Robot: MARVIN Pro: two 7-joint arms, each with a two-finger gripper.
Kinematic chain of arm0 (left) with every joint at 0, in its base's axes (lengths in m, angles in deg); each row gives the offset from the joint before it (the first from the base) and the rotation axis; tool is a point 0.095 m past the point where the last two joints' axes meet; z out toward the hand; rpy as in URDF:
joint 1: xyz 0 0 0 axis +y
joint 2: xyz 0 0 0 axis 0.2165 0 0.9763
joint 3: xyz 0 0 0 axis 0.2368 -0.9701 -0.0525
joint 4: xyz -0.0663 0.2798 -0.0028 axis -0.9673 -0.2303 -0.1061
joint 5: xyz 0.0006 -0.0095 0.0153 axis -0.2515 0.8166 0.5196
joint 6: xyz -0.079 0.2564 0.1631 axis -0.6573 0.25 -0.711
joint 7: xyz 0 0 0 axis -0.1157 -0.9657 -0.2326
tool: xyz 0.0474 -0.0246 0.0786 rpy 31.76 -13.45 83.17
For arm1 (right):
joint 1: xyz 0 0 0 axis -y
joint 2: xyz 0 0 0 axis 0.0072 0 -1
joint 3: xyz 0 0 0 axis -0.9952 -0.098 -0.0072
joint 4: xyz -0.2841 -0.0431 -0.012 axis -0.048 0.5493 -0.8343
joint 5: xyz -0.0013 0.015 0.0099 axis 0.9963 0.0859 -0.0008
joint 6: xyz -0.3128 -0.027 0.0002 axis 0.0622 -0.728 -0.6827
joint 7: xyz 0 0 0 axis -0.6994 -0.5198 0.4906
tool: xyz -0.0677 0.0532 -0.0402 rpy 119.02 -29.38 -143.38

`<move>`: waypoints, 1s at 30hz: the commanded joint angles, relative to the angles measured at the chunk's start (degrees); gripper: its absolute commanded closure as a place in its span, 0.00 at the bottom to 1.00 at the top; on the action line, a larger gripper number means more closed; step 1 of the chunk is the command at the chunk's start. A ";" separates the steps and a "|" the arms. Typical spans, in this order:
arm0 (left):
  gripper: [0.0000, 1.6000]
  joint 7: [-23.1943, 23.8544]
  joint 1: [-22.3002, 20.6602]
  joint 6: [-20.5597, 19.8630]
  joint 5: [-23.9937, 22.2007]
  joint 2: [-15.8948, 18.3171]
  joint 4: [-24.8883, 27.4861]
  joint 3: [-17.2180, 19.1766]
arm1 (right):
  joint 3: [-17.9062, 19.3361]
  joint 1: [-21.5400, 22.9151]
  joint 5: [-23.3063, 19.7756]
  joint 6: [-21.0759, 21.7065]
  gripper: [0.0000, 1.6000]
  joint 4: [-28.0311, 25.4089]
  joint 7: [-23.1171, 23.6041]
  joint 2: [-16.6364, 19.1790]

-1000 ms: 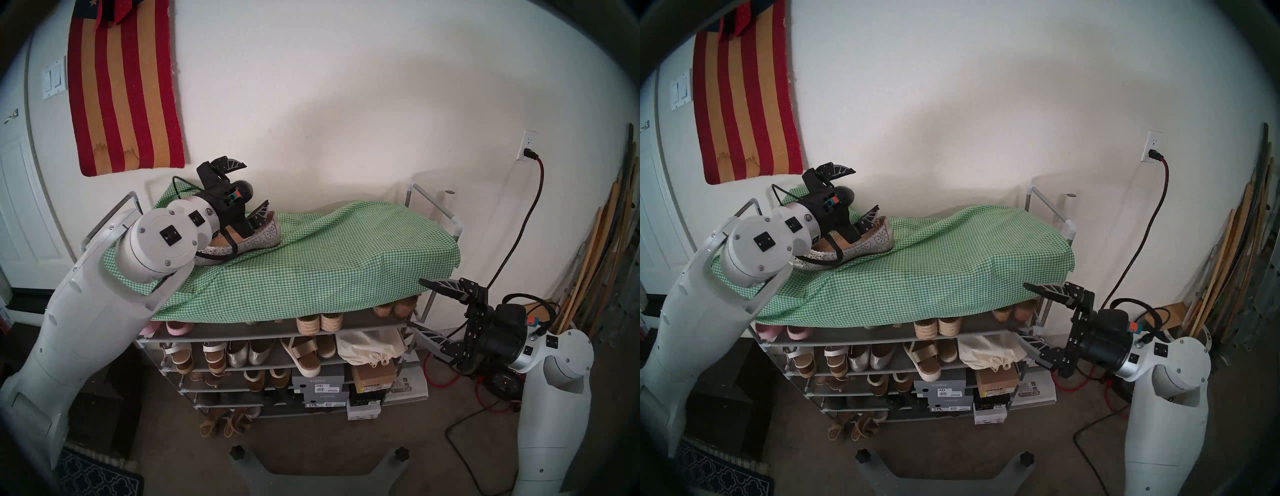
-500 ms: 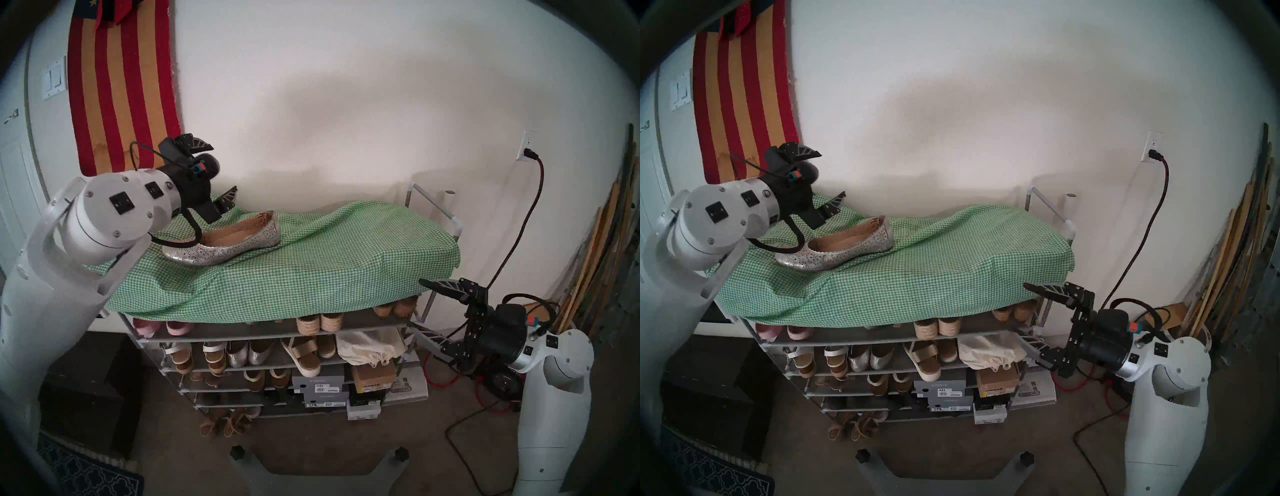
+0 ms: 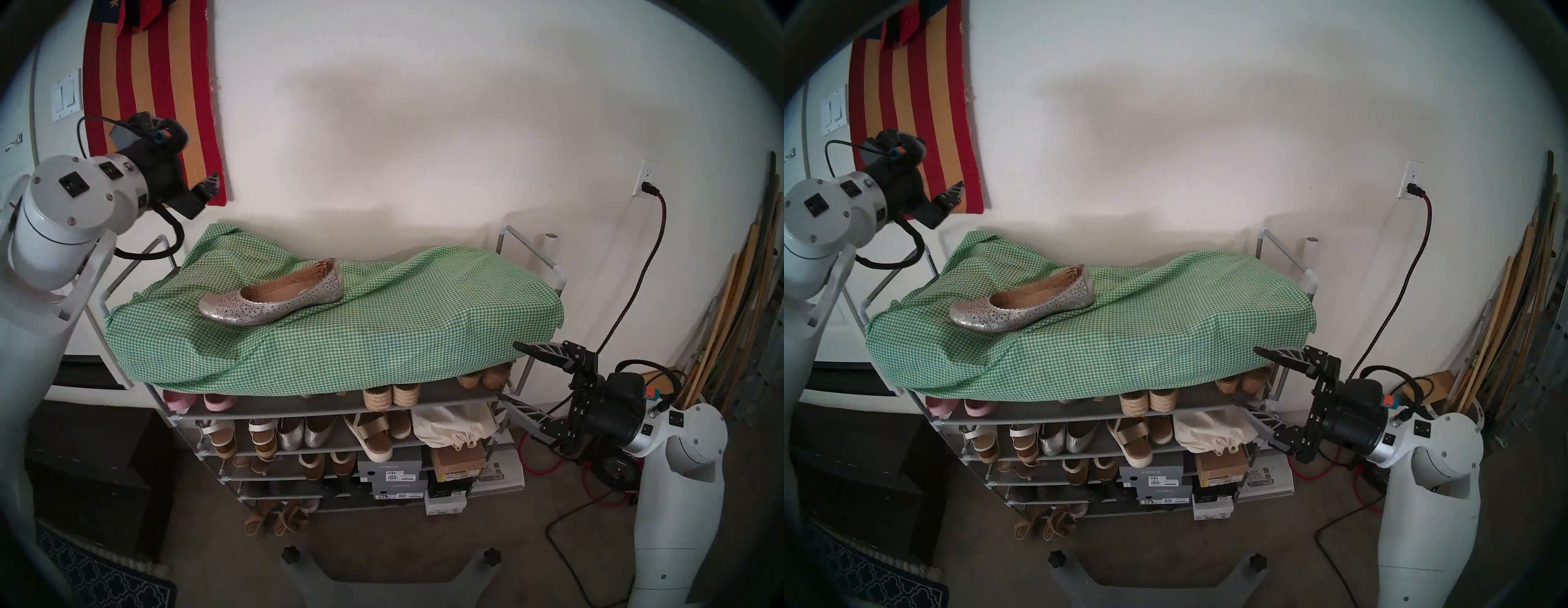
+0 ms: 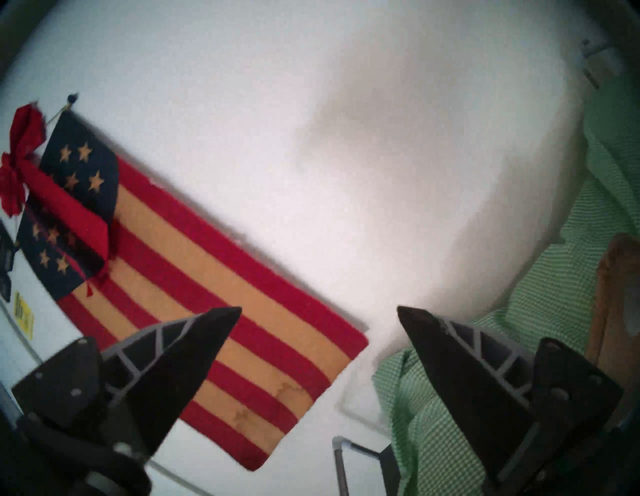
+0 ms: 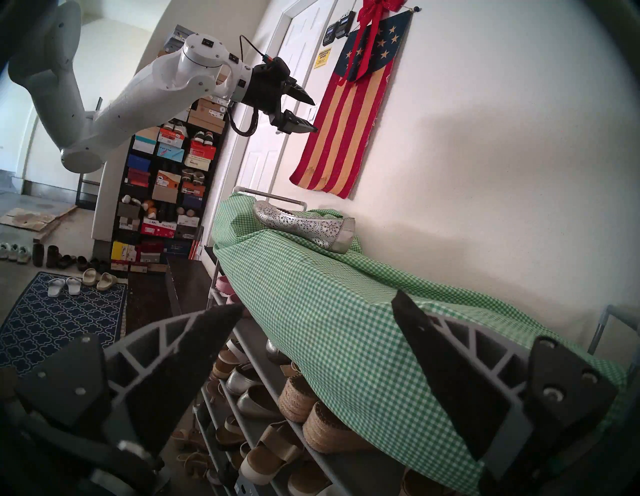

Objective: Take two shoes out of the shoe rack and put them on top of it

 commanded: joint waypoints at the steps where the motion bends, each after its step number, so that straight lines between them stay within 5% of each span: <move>1: 0.00 -1.54 4.31 -3.67 -0.10 -2.77 -1.11 8.29 | 0.03 0.02 0.01 -0.01 0.00 -0.02 0.01 0.05; 30: 0.00 -0.13 24.08 -3.67 -2.82 -22.34 -0.12 25.43 | 0.02 0.02 0.01 -0.01 0.00 -0.02 0.00 0.04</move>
